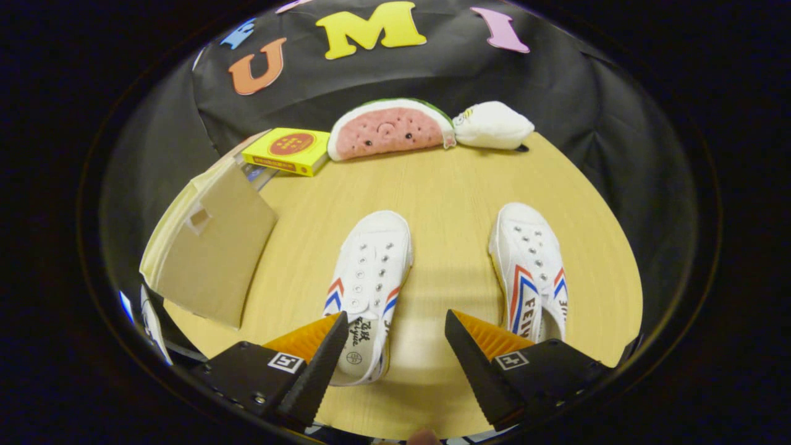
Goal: Open the storage box then place both shoes into the box .Put the left shoe in first, then the right shoe, with the right side of both shoes facing outward in a uniform manner.
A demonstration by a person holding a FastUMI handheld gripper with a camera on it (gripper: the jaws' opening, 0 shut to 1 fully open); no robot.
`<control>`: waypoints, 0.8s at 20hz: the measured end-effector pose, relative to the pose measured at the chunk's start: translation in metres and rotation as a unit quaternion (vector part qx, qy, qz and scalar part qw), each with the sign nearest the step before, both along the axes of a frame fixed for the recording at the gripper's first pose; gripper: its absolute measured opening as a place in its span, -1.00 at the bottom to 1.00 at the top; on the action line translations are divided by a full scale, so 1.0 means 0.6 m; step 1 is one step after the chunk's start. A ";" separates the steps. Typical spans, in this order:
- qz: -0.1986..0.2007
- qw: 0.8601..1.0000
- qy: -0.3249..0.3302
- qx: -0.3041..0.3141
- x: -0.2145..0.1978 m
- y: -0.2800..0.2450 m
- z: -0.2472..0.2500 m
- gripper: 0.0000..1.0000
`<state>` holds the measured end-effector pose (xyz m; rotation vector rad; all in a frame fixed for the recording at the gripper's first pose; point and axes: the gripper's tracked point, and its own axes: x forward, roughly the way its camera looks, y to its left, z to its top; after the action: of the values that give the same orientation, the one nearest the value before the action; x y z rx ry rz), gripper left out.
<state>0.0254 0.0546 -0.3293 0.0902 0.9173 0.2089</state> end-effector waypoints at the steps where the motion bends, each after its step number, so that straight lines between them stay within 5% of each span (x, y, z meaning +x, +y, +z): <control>1: -0.003 1.000 0.016 0.005 -0.001 -0.001 -0.010 0.90; 3: -0.004 0.999 0.033 0.010 0.004 0.000 -0.023 0.87; 5: -0.009 0.999 0.042 0.010 0.014 0.000 -0.033 0.59; 10: 0.005 0.998 0.063 0.024 0.027 0.022 -0.044 0.30; 15: 0.001 0.996 0.090 0.026 0.027 0.043 -0.044 -0.62; 16: -0.002 0.995 0.096 0.025 0.025 0.045 -0.046 -0.61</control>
<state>0.0406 0.0815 -0.3572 0.1607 1.1028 0.2230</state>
